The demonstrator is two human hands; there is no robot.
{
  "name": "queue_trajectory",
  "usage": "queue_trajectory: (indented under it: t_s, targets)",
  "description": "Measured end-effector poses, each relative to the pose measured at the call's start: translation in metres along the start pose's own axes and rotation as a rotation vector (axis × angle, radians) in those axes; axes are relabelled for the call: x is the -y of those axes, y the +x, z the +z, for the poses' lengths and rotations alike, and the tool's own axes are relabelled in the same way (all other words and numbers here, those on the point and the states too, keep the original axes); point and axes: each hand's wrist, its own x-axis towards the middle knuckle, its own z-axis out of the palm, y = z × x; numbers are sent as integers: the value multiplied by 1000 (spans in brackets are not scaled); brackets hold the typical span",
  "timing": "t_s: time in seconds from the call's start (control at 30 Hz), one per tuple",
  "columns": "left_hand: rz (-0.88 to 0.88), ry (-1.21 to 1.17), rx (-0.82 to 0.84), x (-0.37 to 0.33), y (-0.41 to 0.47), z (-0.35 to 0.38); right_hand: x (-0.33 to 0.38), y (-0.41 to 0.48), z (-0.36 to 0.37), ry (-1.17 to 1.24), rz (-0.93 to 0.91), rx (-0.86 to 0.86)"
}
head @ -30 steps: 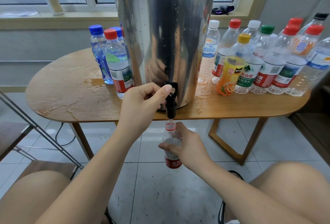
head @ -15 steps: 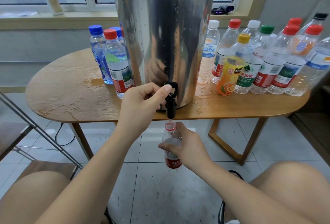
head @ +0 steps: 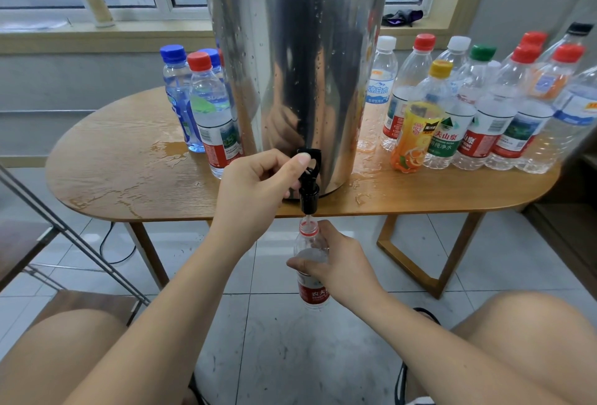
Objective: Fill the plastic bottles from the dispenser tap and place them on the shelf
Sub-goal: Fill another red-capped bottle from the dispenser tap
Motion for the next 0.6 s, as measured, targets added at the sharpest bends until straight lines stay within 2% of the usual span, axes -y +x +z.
queue_trajectory:
  t_s: [0.6]
  targets:
    - [-1, 9, -1, -1, 0, -1, 0, 0, 1, -11, -4, -2]
